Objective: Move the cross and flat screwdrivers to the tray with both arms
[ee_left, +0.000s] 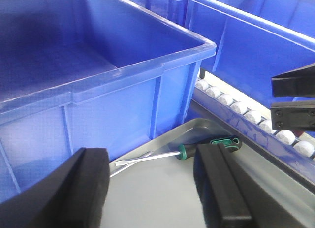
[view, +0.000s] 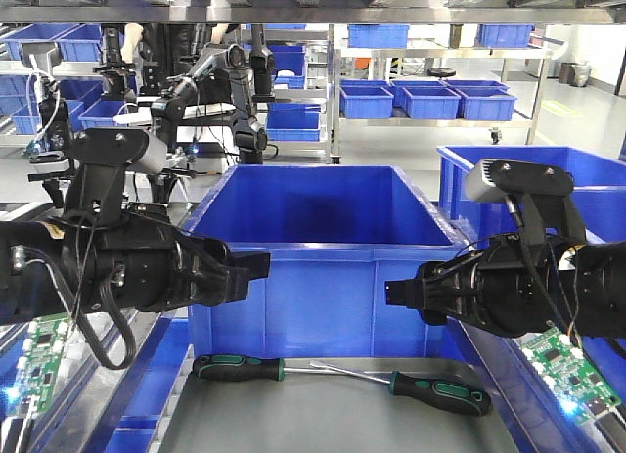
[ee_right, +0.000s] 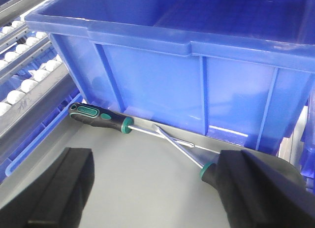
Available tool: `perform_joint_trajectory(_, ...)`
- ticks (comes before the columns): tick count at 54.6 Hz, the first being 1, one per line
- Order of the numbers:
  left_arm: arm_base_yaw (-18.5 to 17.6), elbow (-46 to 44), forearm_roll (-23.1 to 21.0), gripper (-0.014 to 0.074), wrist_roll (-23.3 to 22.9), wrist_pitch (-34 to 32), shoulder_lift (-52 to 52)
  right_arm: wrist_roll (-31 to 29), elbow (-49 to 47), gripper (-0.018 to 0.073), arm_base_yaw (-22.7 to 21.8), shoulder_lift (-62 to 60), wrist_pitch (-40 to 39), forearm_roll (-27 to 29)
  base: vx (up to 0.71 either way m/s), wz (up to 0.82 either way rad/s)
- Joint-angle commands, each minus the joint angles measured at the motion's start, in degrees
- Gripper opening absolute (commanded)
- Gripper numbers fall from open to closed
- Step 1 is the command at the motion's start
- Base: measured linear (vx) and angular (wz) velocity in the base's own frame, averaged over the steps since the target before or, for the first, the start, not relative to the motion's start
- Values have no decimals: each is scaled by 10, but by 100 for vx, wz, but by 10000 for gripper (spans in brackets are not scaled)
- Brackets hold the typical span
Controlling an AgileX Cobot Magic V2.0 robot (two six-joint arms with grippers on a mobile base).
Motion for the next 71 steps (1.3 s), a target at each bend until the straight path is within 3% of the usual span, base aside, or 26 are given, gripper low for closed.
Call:
perform_joint_trajectory(1,-3,-19,-11,475,0,-36,-19,-3,-17,583,-1,-18,-43,10,0,0)
perform_joint_trajectory(5,-3,-19,-2,465,0,-25,-24,-3,-17,583,-1,-18,-43,10,0,0)
perform_joint_trajectory(8,-3,-6,36,442,-14,-26,-41,-2,-17,583,-1,-18,-42,10,0,0)
perform_joint_trajectory(14,1,65,143,344,-110,-62,-110,-2,-17,583,-1,-18,-43,10,0,0)
perform_joint_trajectory(17,13,110,171,288,-155,-76,-150,-2,-17,583,-1,-18,-43,10,0,0)
perform_joint_trajectory(22,50,206,216,177,-198,-87,-237,-2,-17,583,-1,-18,-43,10,0,0)
perform_joint_trajectory(29,114,344,260,46,-200,-134,-365,-2,-17,583,-1,-18,-43,10,0,0)
perform_joint_trajectory(32,144,397,268,-8,-200,-165,-423,-3,-17,583,-1,-18,-43,10,0,0)
perform_joint_trajectory(44,229,603,274,-8,-202,-285,-605,-3,-17,583,-1,-18,-43,10,0,0)
perform_joint_trajectory(55,238,722,274,-7,-218,-325,-722,-3,-17,583,-1,-18,-43,10,0,0)
perform_joint_trajectory(62,237,720,274,-7,-218,-257,-794,-2,-17,583,-1,-18,-43,10,0,0)
perform_joint_trajectory(71,237,720,274,-7,-218,-251,-782,-2,-17,583,-1,-18,-43,9,0,0)
